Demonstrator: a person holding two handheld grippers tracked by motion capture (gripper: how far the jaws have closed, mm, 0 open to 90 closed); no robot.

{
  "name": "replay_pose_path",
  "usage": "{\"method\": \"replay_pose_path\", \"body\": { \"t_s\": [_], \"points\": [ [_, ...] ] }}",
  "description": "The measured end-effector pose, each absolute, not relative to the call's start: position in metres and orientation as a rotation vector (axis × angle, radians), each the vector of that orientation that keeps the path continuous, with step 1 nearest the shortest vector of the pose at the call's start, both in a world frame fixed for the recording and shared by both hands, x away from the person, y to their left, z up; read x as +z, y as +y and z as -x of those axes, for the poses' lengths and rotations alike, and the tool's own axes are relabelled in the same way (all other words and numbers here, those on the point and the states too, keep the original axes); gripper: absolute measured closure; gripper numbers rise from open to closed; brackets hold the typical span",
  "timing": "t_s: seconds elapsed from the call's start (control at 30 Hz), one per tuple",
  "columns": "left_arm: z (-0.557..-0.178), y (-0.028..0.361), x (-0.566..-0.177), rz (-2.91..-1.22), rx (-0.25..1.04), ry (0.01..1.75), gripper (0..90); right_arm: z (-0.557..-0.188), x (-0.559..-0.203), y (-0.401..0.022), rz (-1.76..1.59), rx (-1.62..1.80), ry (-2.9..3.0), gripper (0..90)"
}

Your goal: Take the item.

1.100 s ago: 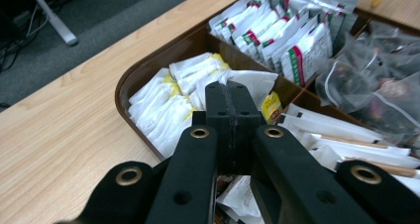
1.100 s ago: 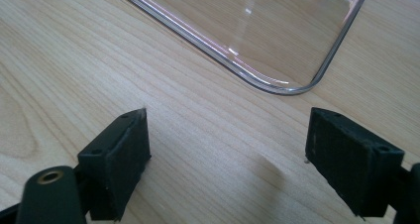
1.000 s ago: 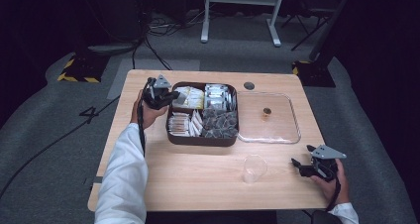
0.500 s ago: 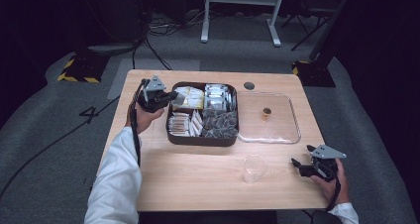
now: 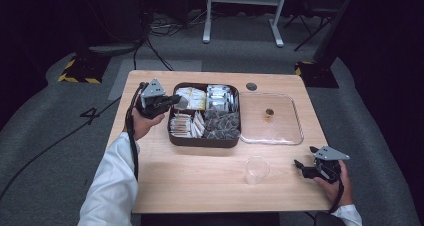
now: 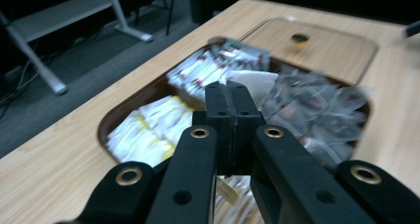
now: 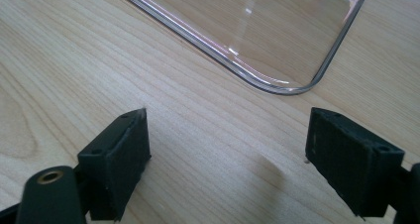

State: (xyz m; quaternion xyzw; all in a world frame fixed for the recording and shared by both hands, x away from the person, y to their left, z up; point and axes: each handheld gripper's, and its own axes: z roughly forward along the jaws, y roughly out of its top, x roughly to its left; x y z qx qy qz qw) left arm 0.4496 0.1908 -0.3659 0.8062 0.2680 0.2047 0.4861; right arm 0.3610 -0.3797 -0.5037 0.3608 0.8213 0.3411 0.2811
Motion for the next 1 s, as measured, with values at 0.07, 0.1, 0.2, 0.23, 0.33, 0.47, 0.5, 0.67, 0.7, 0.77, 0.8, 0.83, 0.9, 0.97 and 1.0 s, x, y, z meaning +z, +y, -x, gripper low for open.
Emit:
{"method": "replay_pose_path", "body": {
  "t_s": [0.07, 0.1, 0.2, 0.23, 0.33, 0.47, 0.5, 0.67, 0.7, 0.77, 0.8, 0.83, 0.9, 0.97, 1.0],
  "points": [
    [-0.442, 0.188, -0.364, -1.966, 0.496, 0.631, 89.8, -0.361, -0.504, -0.38, -0.969, 0.915, 2.202, 17.5],
    [-0.439, 0.188, -0.363, -1.967, 0.501, 0.621, 89.9, -0.361, -0.504, -0.38, -0.97, 0.917, 2.203, 17.5],
    [-0.431, 0.185, -0.361, -1.965, 0.485, 0.606, 89.8, -0.361, -0.504, -0.38, -0.971, 0.916, 2.203, 17.5],
    [-0.431, 0.185, -0.361, -1.965, 0.485, 0.606, 89.8, -0.361, -0.504, -0.38, -0.971, 0.916, 2.203, 17.5],
    [-0.421, 0.182, -0.359, -1.978, 0.49, 0.589, 89.8, -0.361, -0.504, -0.38, -0.975, 0.916, 2.204, 17.5],
    [-0.413, 0.177, -0.359, -1.971, 0.471, 0.566, 89.8, -0.361, -0.504, -0.38, -0.973, 0.917, 2.204, 17.5],
    [-0.411, 0.176, -0.359, -1.969, 0.466, 0.562, 89.8, -0.361, -0.504, -0.38, -0.976, 0.917, 2.204, 17.5],
    [-0.403, 0.169, -0.358, -1.98, 0.479, 0.537, 89.8, -0.361, -0.504, -0.38, -0.974, 0.915, 2.201, 17.5],
    [-0.4, 0.168, -0.359, -1.976, 0.472, 0.533, 89.8, -0.361, -0.504, -0.38, -0.974, 0.915, 2.2, 17.5],
    [-0.397, 0.165, -0.36, -1.974, 0.454, 0.529, 89.8, -0.361, -0.504, -0.38, -0.972, 0.913, 2.198, 17.5],
    [-0.396, 0.165, -0.361, -1.972, 0.454, 0.525, 89.8, -0.361, -0.504, -0.38, -0.972, 0.913, 2.198, 17.5],
    [-0.395, 0.164, -0.361, -1.968, 0.452, 0.522, 89.9, -0.361, -0.504, -0.38, -0.972, 0.913, 2.198, 17.5],
    [-0.392, 0.161, -0.362, -1.971, 0.442, 0.509, 89.8, -0.361, -0.504, -0.38, -0.972, 0.913, 2.198, 17.5],
    [-0.39, 0.156, -0.363, -1.971, 0.42, 0.496, 89.8, -0.361, -0.504, -0.38, -0.971, 0.912, 2.198, 17.5],
    [-0.389, 0.154, -0.363, -1.974, 0.417, 0.488, 89.8, -0.361, -0.504, -0.38, -0.971, 0.912, 2.198, 17.5]
  ]
}}
